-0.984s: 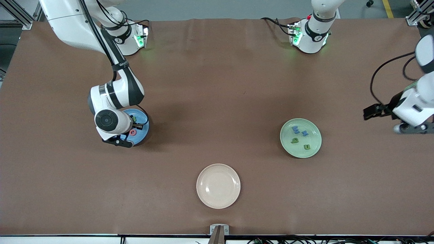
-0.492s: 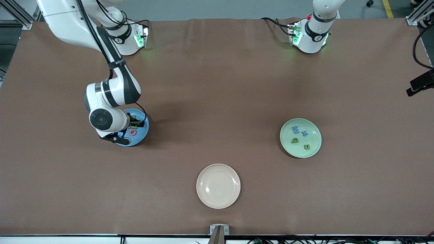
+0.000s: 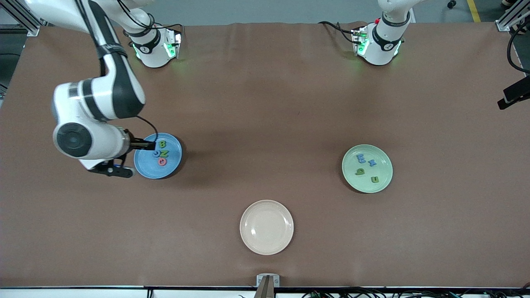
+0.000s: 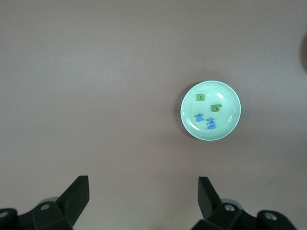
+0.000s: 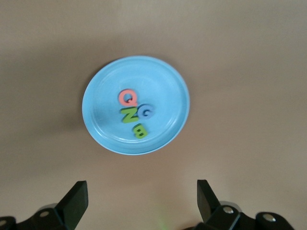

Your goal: Sort uppercase to blue plate, lowercase to green plate

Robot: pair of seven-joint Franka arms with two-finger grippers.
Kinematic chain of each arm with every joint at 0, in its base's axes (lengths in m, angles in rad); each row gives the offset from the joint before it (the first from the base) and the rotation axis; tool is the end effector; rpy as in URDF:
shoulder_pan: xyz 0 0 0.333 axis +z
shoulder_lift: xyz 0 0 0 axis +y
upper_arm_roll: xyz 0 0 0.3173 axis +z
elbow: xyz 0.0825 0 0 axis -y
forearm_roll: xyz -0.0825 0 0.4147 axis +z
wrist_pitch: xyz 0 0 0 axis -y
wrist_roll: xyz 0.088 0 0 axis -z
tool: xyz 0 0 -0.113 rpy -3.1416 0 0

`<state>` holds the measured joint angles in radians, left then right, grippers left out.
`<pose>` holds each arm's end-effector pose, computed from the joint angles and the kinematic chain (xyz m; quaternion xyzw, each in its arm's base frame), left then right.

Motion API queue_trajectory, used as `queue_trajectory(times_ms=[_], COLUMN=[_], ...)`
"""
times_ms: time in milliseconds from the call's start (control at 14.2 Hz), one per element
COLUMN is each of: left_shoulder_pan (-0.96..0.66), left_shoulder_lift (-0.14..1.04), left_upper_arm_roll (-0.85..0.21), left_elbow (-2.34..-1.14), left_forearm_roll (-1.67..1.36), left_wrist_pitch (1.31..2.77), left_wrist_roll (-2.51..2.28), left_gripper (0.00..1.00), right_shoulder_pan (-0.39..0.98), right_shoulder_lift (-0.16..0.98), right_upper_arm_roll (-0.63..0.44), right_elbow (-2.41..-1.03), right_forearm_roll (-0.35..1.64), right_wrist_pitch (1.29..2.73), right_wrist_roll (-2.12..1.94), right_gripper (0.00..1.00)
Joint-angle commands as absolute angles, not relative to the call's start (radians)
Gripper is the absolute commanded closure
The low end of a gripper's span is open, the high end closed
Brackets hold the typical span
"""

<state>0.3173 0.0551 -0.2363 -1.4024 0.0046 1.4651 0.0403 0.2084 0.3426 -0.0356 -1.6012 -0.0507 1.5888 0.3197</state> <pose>0.5886 0.0528 0.6627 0.9998 0.0208 0.0048 0.0039 0.6349 0.1072 0.3936 0.9815 -0.0673 -0.1635 0.0730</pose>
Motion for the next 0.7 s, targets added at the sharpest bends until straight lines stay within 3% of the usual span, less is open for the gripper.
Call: queue_trajectory(times_ms=[0, 141, 351, 492, 633], left_shoulder_pan=[0.131, 0.036, -0.116, -0.118, -0.109], left_shoulder_lift=[0.052, 0.055, 0.052, 0.048, 0.041], left_upper_arm_roll=[-0.059, 0.024, 0.193, 0.202, 0.193], left_elbow=[-1.394, -1.399, -1.401, -1.414, -1.428], left_forearm_roll=[-0.008, -0.009, -0.024, -0.041, -0.041], left_wrist_pitch=[1.445, 1.445, 1.445, 1.443, 1.443], left_wrist_roll=[0.035, 0.035, 0.034, 0.035, 0.035], left_gripper=[0.00, 0.00, 0.00, 0.00, 0.00], right_shoulder_pan=[0.111, 0.080, 0.046, 0.040, 0.031], right_shoulder_lift=[0.354, 0.342, 0.220, 0.120, 0.095], right_upper_arm_roll=[-0.023, -0.025, -0.023, -0.025, -0.025], right_elbow=[-1.514, -1.483, -1.543, -1.618, -1.625], right_forearm_roll=[-0.032, -0.032, -0.032, -0.031, -0.032], right_wrist_pitch=[1.543, 1.505, 1.485, 1.521, 1.529], right_wrist_roll=[0.201, 0.149, 0.115, 0.088, 0.078], right_gripper=[0.00, 0.00, 0.00, 0.00, 0.00])
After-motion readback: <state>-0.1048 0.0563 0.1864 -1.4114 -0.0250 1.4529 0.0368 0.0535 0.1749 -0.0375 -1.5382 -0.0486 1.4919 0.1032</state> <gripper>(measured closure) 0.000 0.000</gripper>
